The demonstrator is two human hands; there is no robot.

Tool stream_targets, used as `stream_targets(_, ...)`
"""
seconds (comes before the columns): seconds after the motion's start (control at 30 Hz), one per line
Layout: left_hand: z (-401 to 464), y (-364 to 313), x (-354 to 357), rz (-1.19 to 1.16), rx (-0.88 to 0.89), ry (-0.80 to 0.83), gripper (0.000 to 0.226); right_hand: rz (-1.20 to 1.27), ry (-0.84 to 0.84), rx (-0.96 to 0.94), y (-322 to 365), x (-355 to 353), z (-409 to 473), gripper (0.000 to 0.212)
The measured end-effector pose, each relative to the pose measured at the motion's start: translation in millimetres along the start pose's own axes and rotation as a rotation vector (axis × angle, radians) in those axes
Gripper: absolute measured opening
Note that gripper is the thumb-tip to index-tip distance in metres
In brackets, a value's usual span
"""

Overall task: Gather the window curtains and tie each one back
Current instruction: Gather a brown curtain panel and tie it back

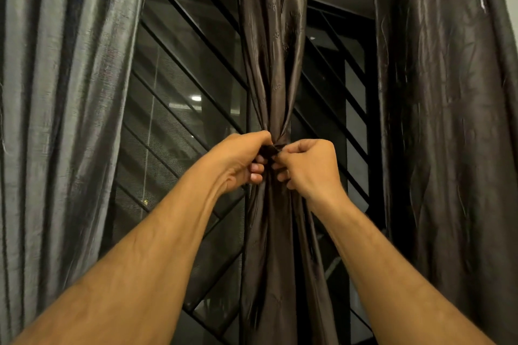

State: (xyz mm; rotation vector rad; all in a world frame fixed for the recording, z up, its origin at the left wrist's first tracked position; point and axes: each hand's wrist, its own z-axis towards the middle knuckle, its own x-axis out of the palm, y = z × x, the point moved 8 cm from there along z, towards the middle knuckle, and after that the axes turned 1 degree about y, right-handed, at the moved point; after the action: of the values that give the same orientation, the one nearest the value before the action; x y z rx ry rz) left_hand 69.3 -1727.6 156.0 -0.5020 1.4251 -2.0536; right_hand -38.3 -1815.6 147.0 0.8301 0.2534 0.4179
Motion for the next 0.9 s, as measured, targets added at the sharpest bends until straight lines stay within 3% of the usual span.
stream_targets(0.23,-4,0,-15,0.059,0.072,0.023,0.015,0.472,0.063,0.180,5,10,-4,0.007)
stream_targets(0.3,-4,1,-21,0.017,0.097,-0.005,0.020,0.550,0.059,0.211,3,16,-2,0.026)
stream_targets(0.4,-3,11,-27,-0.153,0.086,-0.059,0.004,0.723,0.040,0.283,-5,27,-2,0.043)
stream_targets(0.53,2,24,-33,-0.373,0.080,-0.128,0.013,0.897,0.193,0.342,-8,45,-6,0.024)
stream_targets(0.63,0,26,-33,-0.422,0.091,-0.160,0.022,0.848,0.311,0.309,-7,53,-7,0.018)
stream_targets(0.8,-8,25,-29,-0.485,0.126,-0.238,0.012,0.642,0.153,0.224,-11,44,3,0.043)
stream_targets(0.9,-8,28,-30,-0.522,0.130,-0.285,0.009,0.382,0.084,0.090,-6,35,4,0.035)
